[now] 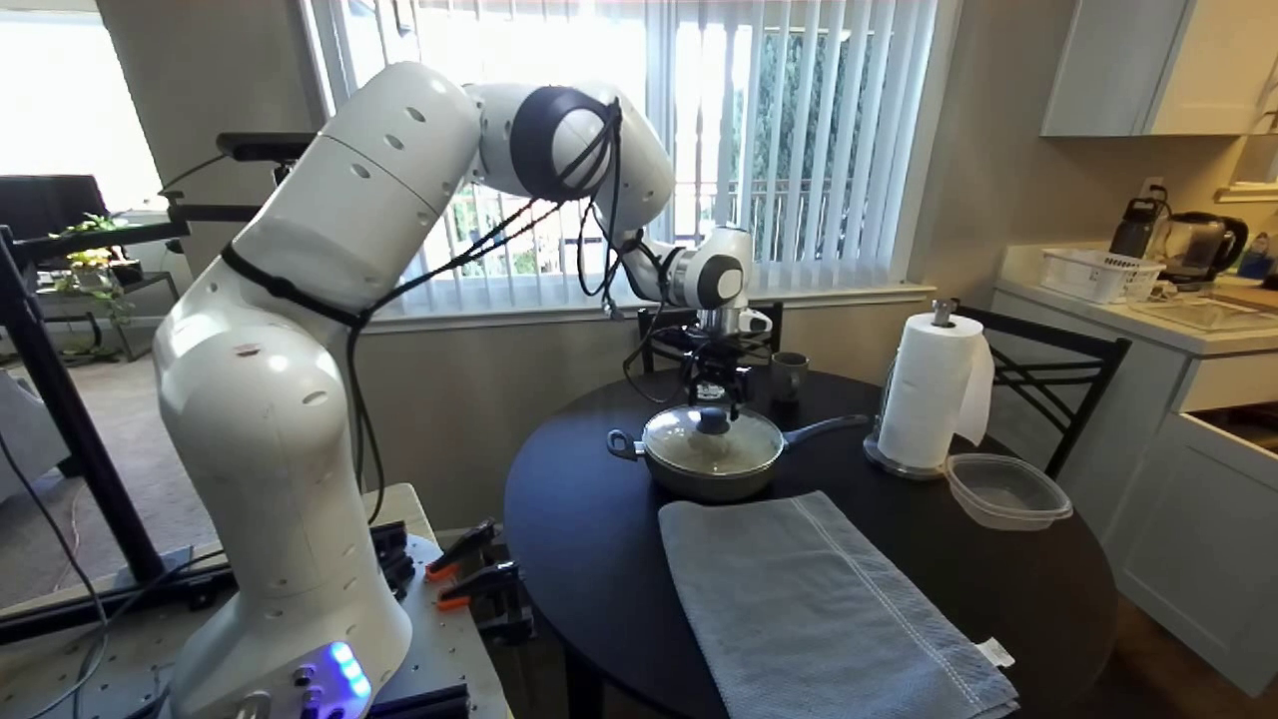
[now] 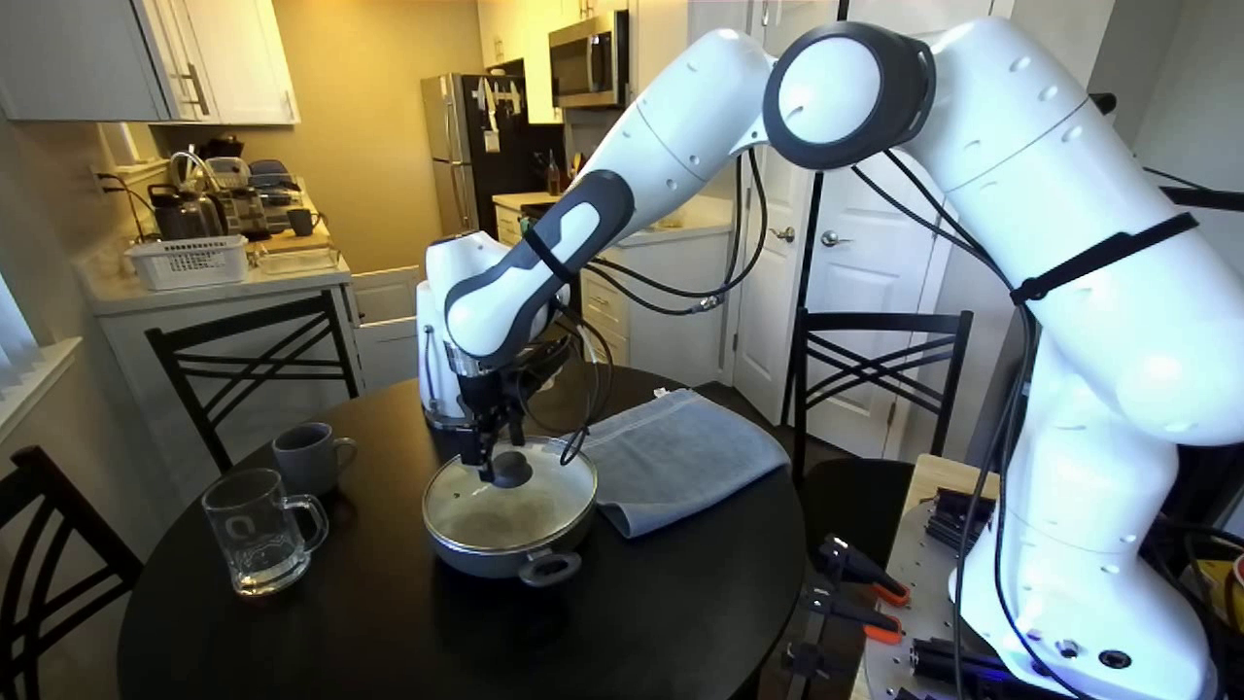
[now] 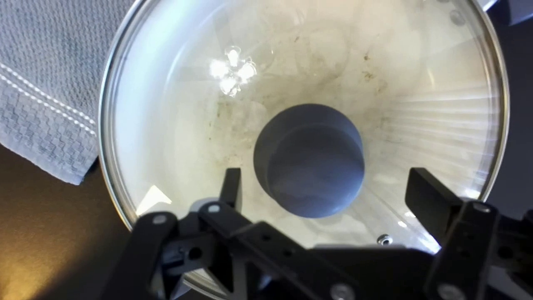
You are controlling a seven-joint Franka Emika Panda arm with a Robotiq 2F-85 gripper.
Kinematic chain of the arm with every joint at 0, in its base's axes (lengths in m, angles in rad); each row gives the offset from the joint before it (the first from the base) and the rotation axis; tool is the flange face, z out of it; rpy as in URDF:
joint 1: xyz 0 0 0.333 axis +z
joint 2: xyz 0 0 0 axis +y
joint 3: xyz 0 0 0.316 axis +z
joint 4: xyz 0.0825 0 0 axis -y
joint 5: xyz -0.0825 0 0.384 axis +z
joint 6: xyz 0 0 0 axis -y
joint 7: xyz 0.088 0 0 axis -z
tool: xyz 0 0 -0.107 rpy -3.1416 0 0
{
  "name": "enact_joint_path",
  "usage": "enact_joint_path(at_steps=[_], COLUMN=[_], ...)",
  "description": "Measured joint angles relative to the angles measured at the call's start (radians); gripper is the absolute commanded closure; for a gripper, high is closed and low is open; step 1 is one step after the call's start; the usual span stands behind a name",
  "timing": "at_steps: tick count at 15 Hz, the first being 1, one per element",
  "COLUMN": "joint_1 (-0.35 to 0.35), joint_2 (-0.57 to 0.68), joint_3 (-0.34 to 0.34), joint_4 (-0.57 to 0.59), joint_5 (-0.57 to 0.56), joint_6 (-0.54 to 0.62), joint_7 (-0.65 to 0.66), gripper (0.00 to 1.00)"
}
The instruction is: Put the lid on the towel
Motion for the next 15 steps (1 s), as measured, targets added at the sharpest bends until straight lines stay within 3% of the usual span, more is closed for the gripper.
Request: enact_joint_path(at_steps=[10, 11, 12, 15], joint_1=[-0.015, -0.018, -0.023, -0.029], joint_2=[-0.001, -0.001, -0.001, -0.001], joint_3=[-0.012, -0.014, -0.015, -0.014], joint_4=[0.001, 0.001, 0.000, -0.007], joint_5=[0.069, 0.074, 0.081, 0.101], joint_6=[-0.011, -0.011, -0.011, -0.011], joint_7=[0.008, 0.008, 0.008, 0.008], gripper=[0.00, 0.25, 0.26, 0.47])
